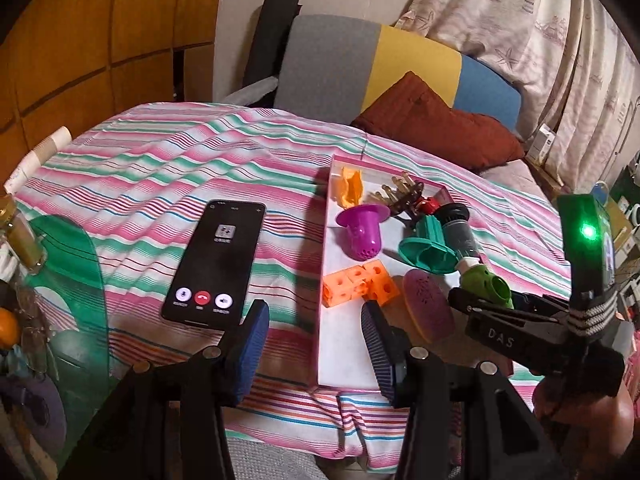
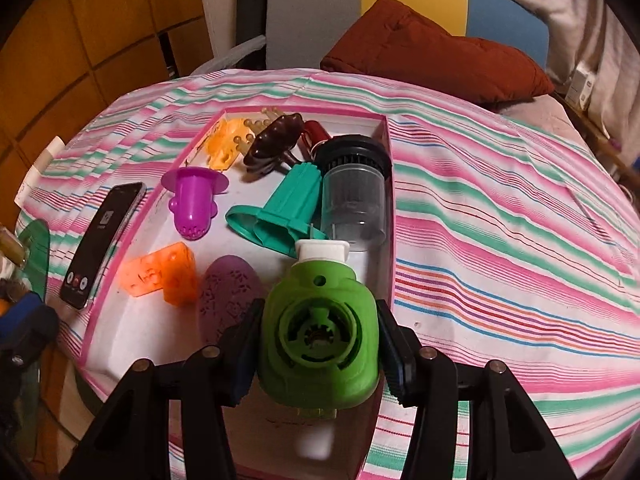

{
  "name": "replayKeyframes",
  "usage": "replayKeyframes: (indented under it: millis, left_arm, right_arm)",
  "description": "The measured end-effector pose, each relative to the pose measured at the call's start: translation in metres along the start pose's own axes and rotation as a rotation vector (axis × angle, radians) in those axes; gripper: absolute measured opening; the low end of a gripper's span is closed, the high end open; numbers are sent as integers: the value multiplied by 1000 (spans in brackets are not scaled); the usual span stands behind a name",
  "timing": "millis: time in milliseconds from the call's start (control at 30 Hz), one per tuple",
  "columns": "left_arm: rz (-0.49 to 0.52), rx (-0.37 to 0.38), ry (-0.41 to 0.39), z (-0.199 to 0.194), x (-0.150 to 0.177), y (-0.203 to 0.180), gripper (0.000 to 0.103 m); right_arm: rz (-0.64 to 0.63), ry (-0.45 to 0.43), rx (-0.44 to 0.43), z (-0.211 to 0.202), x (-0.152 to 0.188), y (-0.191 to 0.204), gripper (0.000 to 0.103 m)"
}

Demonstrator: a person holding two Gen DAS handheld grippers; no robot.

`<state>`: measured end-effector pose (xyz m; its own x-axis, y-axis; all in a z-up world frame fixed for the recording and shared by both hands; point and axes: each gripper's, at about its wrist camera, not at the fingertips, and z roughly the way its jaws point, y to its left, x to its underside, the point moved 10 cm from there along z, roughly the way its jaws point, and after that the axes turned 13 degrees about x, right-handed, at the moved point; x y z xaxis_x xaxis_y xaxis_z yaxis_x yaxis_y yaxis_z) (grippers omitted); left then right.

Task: Organize rigid objects
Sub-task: 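Lower the green device into the tray and open the right gripper, then withdraw the open right gripper from the tray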

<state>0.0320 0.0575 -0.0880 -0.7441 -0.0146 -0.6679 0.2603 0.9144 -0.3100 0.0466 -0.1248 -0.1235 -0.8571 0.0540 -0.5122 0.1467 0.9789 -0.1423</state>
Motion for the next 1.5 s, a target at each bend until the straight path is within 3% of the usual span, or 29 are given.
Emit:
replayKeyframes:
  millis: [267, 700, 867, 1133, 1500]
  left_arm:
    - [21, -48, -8, -4, -4, 0, 48]
    - [25, -76, -14, -11, -10, -7, 48]
    - [52, -124, 10, -12, -12, -10, 48]
    - [35, -161, -9, -23, -19, -5, 48]
    - [-8, -196, -28, -30, -29, 2, 48]
  right_arm:
    - [-17, -7, -65, -24, 9, 5, 62]
    - [14, -45, -62, -45, 4, -3, 64]
    - [7, -96, -57, -67, -5, 2, 74]
    - [17, -138, -68, -90, -17, 8, 101]
    - [63, -94, -25, -82, -21, 4, 103]
